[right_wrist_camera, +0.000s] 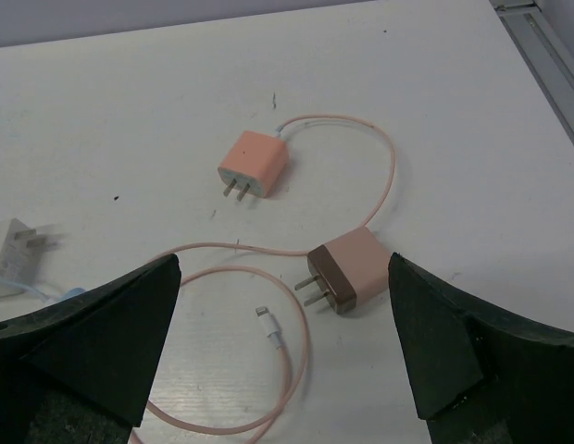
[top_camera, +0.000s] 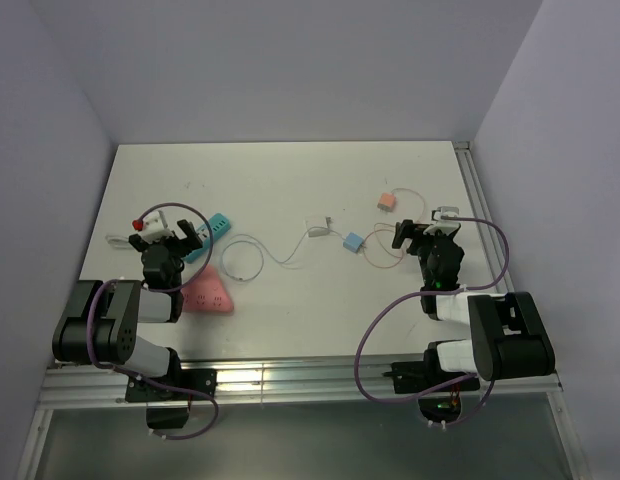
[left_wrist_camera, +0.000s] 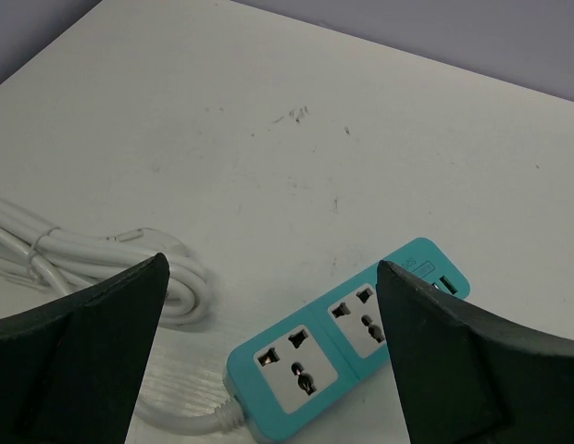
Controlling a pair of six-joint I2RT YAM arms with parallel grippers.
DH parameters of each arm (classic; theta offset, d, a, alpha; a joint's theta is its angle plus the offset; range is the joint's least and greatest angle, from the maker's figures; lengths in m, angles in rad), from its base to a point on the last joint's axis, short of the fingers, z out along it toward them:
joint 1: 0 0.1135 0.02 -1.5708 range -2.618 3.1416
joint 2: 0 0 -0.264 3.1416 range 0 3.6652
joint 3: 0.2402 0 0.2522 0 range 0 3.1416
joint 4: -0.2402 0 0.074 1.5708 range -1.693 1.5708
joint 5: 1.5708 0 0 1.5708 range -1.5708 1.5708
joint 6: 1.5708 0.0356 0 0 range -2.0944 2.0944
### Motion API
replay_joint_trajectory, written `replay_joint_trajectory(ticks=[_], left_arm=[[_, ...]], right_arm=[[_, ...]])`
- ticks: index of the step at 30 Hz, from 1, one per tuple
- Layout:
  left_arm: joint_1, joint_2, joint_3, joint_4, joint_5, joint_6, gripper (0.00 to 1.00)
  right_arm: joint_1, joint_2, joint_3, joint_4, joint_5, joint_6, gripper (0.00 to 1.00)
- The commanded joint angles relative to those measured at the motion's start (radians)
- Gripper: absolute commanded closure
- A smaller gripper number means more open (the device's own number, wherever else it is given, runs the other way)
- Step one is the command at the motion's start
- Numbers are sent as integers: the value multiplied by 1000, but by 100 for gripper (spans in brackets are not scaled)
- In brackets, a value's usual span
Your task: Insert the plug
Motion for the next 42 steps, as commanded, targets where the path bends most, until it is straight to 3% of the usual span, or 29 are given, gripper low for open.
replay_joint_trajectory(ticks=[1,25,29,33,34,36,38,42], left_arm=[[2,-11,24,43,-16,35,1],[7,-57,19,14,-1,48,1],[-19,-288,94,-316,-180,-61,0],[-19,-484,149,-525,-165,-203,0],[-19,-541,166,-644,-172,-293,0],[-19,-577,213,-758,-220,-395,1],[-19,-595,281,-1007,-305,-669,0],[-18,-574,377,-1260,-259,-667,0]], right_arm=[[-2,-14,23,65,22,-21,0],[4,-23,13,79,16,-32,0],[18,-115,52,-68,139,-4,0],[30,-173,89,-197,175,-29,0],[38,-185,82,-202,180,-27,0],[42,-204,79,-220,171,-21,0],[56,-262,79,-290,159,-7,0],[103,-337,62,-312,157,21,0]])
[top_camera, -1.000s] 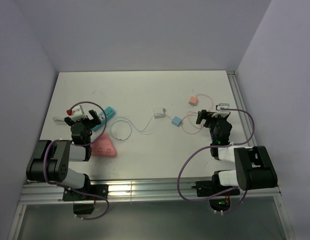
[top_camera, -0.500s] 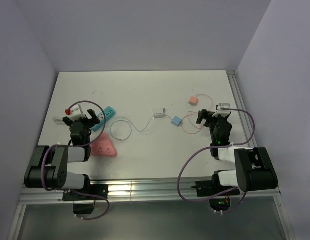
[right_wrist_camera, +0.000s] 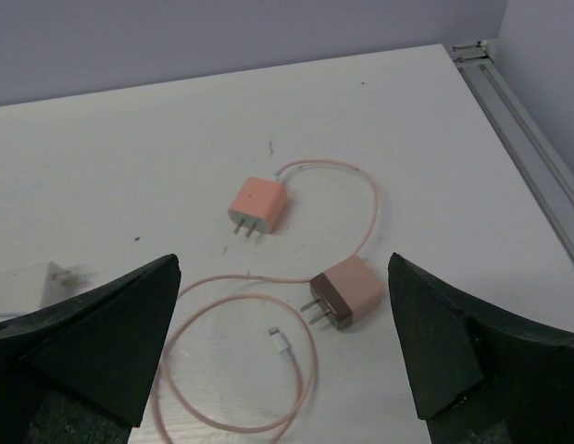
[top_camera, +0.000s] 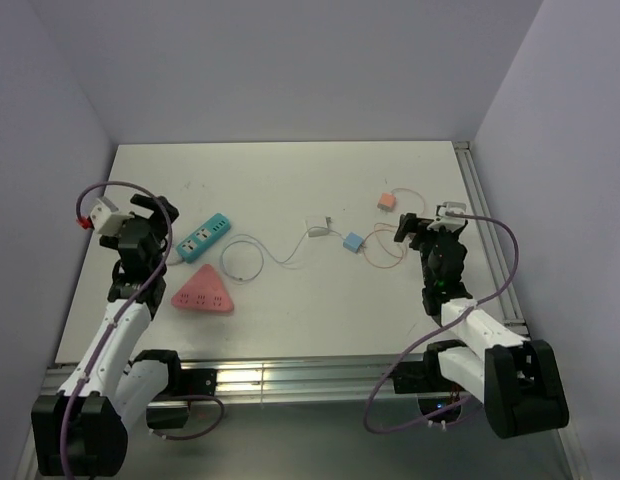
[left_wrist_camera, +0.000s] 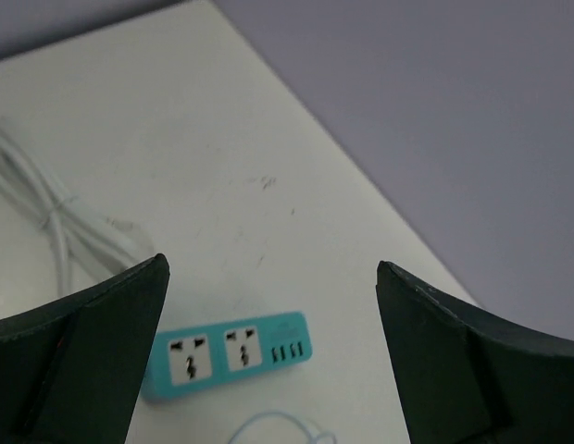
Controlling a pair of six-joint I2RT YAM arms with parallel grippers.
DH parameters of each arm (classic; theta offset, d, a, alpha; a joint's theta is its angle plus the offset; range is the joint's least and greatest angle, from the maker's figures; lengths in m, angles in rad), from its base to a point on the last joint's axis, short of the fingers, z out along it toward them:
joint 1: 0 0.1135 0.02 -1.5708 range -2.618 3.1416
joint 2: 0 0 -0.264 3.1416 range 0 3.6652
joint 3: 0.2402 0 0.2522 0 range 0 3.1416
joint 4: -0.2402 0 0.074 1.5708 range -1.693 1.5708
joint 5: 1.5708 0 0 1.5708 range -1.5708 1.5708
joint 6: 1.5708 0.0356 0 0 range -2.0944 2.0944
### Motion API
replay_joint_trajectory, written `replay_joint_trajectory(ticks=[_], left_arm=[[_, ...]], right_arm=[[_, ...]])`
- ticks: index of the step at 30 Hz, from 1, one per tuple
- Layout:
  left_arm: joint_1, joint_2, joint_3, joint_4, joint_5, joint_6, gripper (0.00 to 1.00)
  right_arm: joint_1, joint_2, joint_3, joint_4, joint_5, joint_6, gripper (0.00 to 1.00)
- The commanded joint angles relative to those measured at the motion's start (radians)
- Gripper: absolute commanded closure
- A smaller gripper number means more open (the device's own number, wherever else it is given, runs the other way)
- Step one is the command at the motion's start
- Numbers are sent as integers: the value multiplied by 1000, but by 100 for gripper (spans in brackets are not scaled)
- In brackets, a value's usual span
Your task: Insert the plug
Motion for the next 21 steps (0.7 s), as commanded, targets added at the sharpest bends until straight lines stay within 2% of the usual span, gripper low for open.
replay_joint_trajectory(ticks=[1,2,4,5,6,7,8,12,18,21], left_arm=[[-2,38,107,-381,3,-145,0],[0,50,131,-468,14,-153,1],[9,96,182,-508,102,-138,1],[15,112,202,-523,132,-124,1],[23,141,240,-569,152,-115,1],[23,149,257,-592,161,-115,0],[23,150,266,-600,191,-115,1],[29,77,204,-484,322,-75,1],[29,26,183,-402,569,-10,4],[29,27,199,-396,647,14,7]], right_arm=[[44,-99,24,-82,30,50,0],[58,-116,39,-121,32,88,0],[67,-158,100,-271,64,207,0],[67,-167,137,-376,179,413,0],[66,-169,180,-490,202,484,0],[63,-166,239,-603,179,495,0],[53,-160,255,-614,32,401,0],[32,-169,263,-609,-94,438,0],[30,-137,297,-641,-138,412,0],[29,-106,326,-692,-119,414,0]])
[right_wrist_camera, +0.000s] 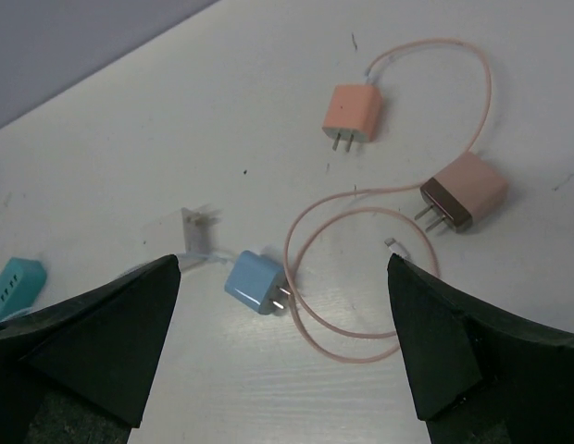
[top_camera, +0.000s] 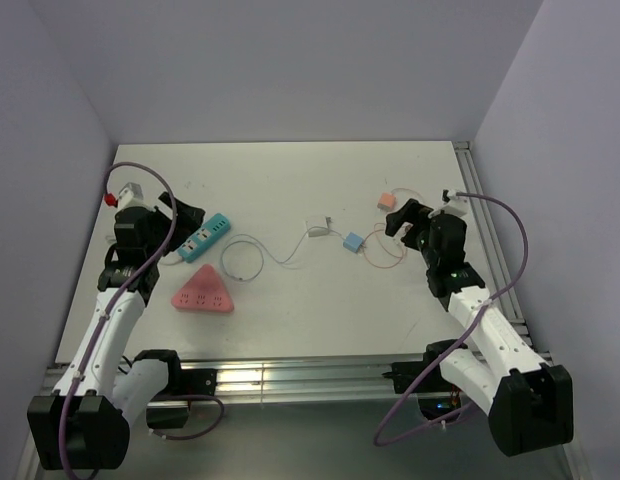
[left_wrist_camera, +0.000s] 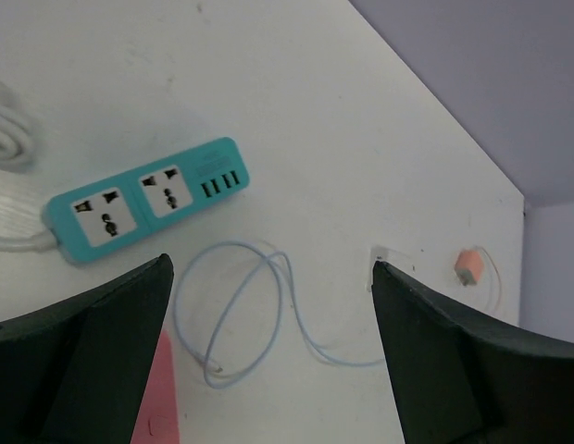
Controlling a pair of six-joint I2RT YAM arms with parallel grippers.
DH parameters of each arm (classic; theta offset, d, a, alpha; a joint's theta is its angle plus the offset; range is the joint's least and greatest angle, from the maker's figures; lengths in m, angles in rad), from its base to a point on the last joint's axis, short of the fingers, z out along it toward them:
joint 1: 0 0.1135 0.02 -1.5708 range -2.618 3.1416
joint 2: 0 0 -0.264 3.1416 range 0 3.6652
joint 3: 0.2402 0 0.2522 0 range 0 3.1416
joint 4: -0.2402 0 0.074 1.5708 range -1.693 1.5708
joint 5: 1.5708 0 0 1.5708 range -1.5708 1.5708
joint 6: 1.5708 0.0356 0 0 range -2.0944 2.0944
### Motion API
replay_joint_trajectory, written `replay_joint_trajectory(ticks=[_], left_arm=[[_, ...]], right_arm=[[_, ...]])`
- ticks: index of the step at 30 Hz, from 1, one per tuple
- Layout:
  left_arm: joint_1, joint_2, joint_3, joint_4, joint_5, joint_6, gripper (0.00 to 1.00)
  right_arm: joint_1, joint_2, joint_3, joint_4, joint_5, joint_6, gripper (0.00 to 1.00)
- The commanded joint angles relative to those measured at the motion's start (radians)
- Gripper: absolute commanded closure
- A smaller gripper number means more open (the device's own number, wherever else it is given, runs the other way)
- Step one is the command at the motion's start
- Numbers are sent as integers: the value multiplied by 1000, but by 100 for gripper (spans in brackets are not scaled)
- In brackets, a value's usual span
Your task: Insert the plug
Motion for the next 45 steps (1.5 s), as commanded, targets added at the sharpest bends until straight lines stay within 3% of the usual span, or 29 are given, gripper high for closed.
replay_joint_trajectory(ticks=[1,11,14,17,28,33,38,40,45], left_arm=[[5,-12,21,58,186,62,7],[-29,118,142,28,334,95,10],[-99,163,204,6,276,107,10],[-249,239,291,-14,213,119,11],[-363,425,412,84,249,82,14],[-436,643,642,37,310,133,15],[-465,879,891,29,433,160,18],[-478,933,998,-18,429,171,20],[-526,1014,1081,-54,323,203,20]], right_arm=[[-7,29,74,-59,2,10,0],[-8,28,69,-97,68,27,0],[-8,25,85,-134,85,31,0],[-10,22,94,-172,101,46,0],[-24,33,115,-248,64,74,1],[-60,34,140,-323,4,138,2],[-134,149,216,-407,-91,158,4],[-175,166,223,-409,-100,151,4],[-221,217,265,-426,-140,129,5]])
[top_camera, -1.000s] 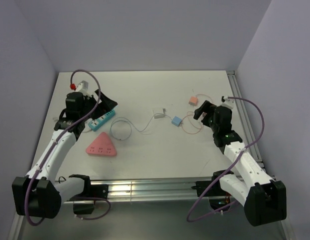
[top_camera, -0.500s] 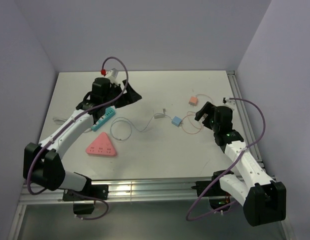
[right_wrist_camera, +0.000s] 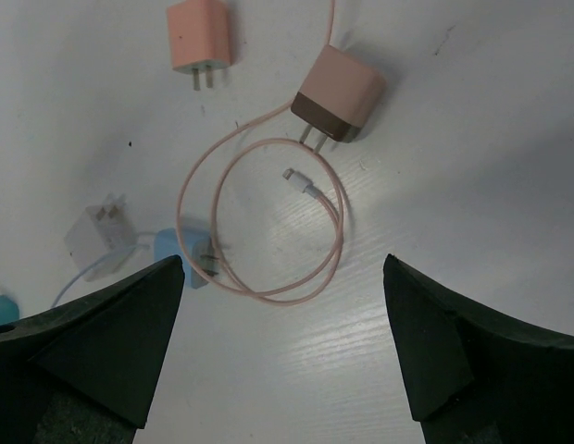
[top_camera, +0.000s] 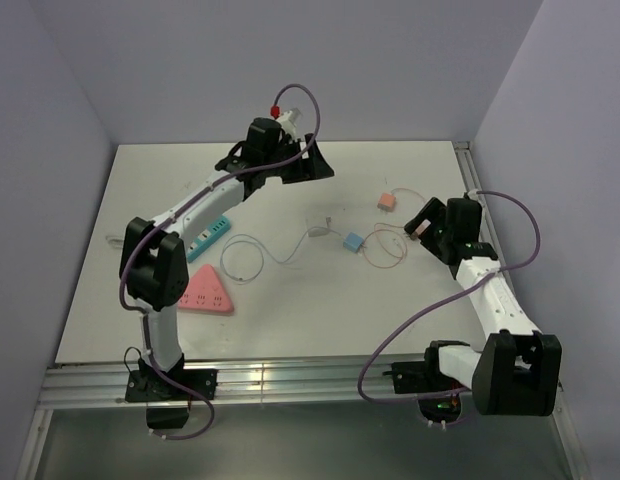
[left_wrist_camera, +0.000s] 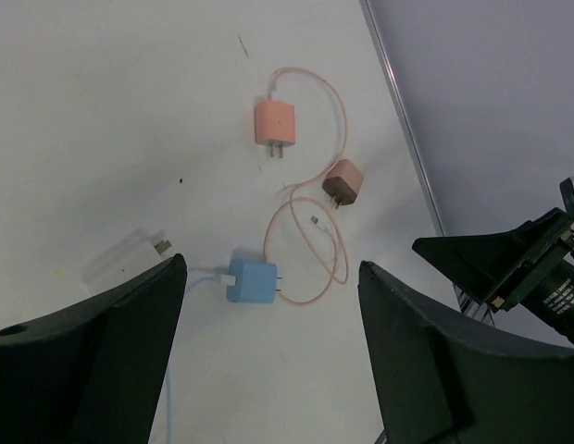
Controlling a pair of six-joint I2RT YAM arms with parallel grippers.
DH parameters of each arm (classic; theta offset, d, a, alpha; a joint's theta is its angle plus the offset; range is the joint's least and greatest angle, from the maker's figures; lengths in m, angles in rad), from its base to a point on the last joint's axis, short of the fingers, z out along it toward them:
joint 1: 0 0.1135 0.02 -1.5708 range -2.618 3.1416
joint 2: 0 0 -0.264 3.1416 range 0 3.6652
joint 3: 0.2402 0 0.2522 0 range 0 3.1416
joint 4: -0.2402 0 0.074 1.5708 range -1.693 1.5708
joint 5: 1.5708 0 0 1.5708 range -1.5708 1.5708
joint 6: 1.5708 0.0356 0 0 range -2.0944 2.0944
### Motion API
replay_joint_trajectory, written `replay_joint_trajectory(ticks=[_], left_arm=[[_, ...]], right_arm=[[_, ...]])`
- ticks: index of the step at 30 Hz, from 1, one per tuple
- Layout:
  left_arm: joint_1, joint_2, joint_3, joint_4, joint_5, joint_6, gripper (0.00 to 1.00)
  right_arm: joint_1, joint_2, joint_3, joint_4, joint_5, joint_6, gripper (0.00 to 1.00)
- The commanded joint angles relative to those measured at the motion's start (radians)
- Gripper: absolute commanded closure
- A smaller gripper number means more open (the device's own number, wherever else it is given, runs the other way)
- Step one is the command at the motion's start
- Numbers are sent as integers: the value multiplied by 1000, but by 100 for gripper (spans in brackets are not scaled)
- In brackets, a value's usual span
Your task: Insert the plug
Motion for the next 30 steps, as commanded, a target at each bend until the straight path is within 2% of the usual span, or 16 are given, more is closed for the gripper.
replay_joint_trajectory(ticks=[1,2,5,6,7,8,10,11,14,17,30], left_arm=[[-37,21,121,-82,-61,59,20],[-46,56,152,-124,-89,94,21],[-87,139,320,-370,-343,192,22],[-106,159,359,-420,-467,214,21],[-121,179,409,-461,-529,228,20],[-144,213,425,-533,-560,234,20],[-147,232,420,-570,-598,207,21],[-144,238,408,-577,-612,175,24],[-143,221,350,-557,-655,101,24],[-146,209,310,-522,-602,44,25],[-169,298,279,-478,-571,-39,27]], right_arm=[[-27,23,76,-30,-45,-16,5],[-29,27,90,-32,-45,-18,5],[-30,32,113,-49,-56,-22,7],[-30,32,118,-52,-62,-28,7],[-30,31,122,-53,-74,-31,7],[-30,29,130,-57,-82,-34,7],[-30,14,132,-57,-94,-44,8],[-29,8,130,-58,-97,-45,8],[-29,-23,122,-55,-102,-54,8],[-29,-40,121,-66,-107,-64,9],[-29,-81,93,-49,-145,-65,9]])
